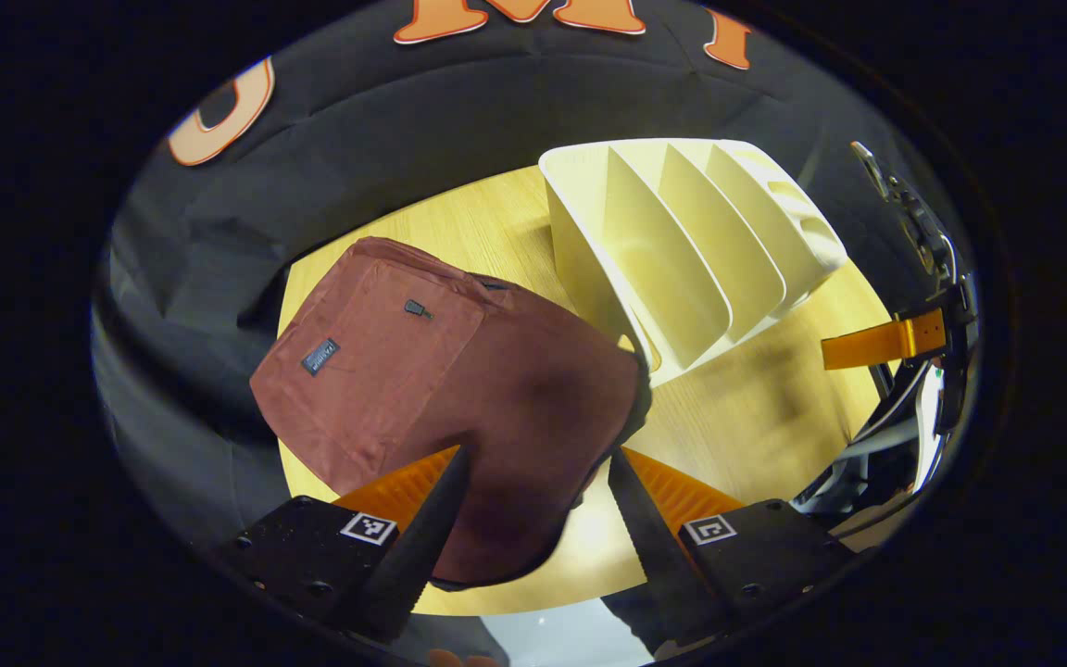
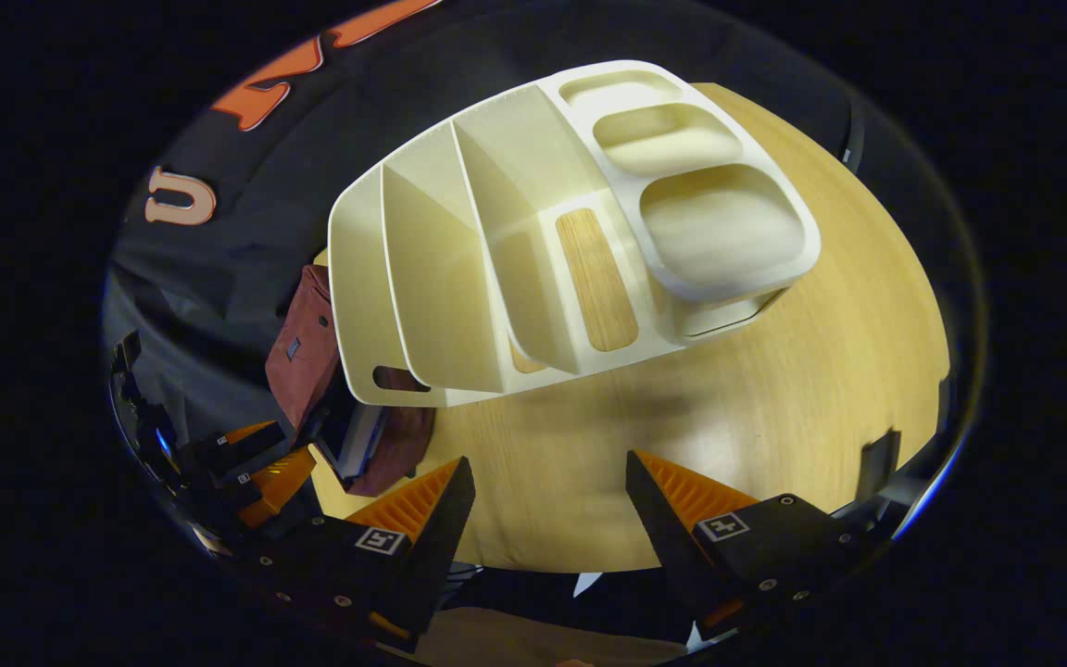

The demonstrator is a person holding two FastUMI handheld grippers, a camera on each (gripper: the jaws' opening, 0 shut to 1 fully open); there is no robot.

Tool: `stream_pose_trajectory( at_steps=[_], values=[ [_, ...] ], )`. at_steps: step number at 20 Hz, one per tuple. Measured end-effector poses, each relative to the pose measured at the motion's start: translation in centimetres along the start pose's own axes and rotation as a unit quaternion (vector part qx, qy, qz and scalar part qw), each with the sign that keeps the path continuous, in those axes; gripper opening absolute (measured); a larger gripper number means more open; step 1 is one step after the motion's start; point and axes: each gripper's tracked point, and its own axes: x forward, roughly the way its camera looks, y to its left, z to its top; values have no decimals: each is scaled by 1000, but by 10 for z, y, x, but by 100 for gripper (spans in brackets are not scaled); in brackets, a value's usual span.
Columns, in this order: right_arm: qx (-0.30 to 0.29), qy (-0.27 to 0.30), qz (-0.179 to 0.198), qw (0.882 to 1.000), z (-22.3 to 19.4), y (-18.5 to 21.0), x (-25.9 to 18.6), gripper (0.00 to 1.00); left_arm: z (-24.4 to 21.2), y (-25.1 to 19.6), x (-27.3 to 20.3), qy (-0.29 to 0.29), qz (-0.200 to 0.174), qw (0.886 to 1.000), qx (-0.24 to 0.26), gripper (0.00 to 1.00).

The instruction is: Open the schoolbag, grab two books from the bookshelf and put them into the schoolbag.

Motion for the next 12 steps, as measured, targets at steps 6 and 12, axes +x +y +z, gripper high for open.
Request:
stream_pose_trajectory(
  at_steps=[6, 12],
  values=[
    [-52, -75, 9, 996, 45, -8, -43, 98, 67, -48, -34, -119, 8, 992, -38, 96],
    [-92, -235, -8, 968, 102, -4, -113, 98, 134, -37, -78, -309, 40, 947, -78, 96]
  ],
)
